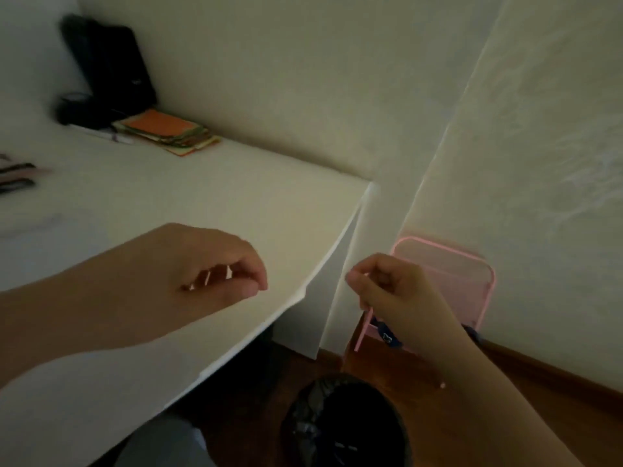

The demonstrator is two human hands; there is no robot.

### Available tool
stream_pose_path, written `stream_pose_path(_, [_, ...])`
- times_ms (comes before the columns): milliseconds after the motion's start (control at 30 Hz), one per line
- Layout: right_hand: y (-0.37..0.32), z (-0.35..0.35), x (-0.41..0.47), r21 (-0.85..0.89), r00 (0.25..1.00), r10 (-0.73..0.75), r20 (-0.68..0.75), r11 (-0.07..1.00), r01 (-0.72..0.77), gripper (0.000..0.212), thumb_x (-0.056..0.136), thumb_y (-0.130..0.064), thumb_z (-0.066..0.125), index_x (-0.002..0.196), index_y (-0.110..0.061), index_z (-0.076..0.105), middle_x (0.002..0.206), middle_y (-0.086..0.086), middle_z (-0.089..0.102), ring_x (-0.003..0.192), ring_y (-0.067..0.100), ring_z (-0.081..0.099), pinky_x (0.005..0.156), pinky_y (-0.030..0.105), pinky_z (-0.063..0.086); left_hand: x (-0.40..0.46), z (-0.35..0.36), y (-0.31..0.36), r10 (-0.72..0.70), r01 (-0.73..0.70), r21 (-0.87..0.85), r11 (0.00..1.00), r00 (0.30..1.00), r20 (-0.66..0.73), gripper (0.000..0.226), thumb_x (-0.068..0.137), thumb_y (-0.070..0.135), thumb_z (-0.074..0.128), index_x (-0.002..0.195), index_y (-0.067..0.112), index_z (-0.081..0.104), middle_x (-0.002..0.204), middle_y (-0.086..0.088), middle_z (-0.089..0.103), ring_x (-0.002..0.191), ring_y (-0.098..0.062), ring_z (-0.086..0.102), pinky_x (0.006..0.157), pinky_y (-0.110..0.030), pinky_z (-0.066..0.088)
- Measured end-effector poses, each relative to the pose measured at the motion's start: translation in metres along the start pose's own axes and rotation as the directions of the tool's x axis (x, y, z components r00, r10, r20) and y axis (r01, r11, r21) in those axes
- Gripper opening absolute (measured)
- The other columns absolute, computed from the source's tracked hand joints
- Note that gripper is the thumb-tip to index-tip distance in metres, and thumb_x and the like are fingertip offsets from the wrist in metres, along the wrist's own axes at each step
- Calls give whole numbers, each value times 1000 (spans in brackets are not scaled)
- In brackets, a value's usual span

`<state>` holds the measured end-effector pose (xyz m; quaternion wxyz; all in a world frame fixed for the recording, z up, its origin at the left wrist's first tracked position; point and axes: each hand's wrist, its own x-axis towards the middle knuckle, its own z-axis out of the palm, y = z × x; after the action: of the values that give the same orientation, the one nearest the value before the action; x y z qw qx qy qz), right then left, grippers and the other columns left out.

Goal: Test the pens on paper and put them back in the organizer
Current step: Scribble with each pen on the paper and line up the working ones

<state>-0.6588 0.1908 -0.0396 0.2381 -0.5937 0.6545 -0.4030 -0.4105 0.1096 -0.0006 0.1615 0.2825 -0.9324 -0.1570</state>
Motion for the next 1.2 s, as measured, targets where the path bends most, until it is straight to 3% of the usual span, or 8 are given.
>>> stream_pose_path(100, [-58,37,33,16,976,-170,132,985,169,14,80,-38,59,76,-26,64,62,2,65,53,17,56,54,27,47,-39,-38,-32,-109,111,10,994,988,-110,28,74,64,40,85,48,61,83,31,61,73,9,57,61,-4,40])
stream_pose_path(233, [-117,106,75,4,881,-332,337,936,351,15,79,-44,56,76,-32,64,64,-6,62,54,6,51,55,22,42,-98,-86,-70,-276,306,119,945,937,-214,26,74,56,37,79,43,59,88,29,60,72,3,55,58,-5,38])
stream_pose_path(367, [-164,186,116,35,793,-360,491,918,395,11,84,-39,59,78,-31,64,66,-6,64,54,0,53,56,20,44,-155,-108,-119,-442,479,74,875,851,-286,23,76,52,41,79,40,60,88,31,60,72,3,55,60,-4,38])
stream_pose_path(533, [-202,268,152,5,711,-328,622,910,415,9,88,-34,57,82,-30,64,67,-9,64,57,0,55,57,17,45,-187,-118,-178,-592,635,53,770,743,-313,12,91,25,50,87,33,58,76,22,56,74,3,52,73,2,30])
stream_pose_path(600, [-207,289,158,-5,700,-322,638,907,422,11,88,-34,57,85,-29,65,69,-9,64,62,2,57,61,16,44,-184,-116,-201,-609,658,69,750,728,-317,11,91,26,49,93,33,57,87,17,54,73,0,50,75,0,32])
stream_pose_path(834, [-195,310,168,59,712,-407,572,886,459,9,87,-33,58,81,-33,65,64,-5,64,57,2,53,59,14,41,-151,-108,-265,-515,634,148,759,723,-460,26,89,28,52,115,28,53,122,10,48,111,-9,42,95,-21,32])
stream_pose_path(1034, [-190,313,169,40,734,-388,557,896,443,9,88,-32,58,80,-33,63,54,-13,55,52,0,49,54,12,38,-144,-103,-281,-479,635,235,736,733,-482,17,87,33,52,100,24,58,102,4,59,94,-15,50,80,-25,35])
stream_pose_path(1200, [-186,318,168,-7,763,-420,492,874,485,18,88,-28,59,103,-35,55,61,-8,53,59,1,50,58,12,39,-147,-106,-270,-470,597,234,767,772,-428,5,89,36,47,86,32,48,83,15,48,79,-7,45,75,-24,34])
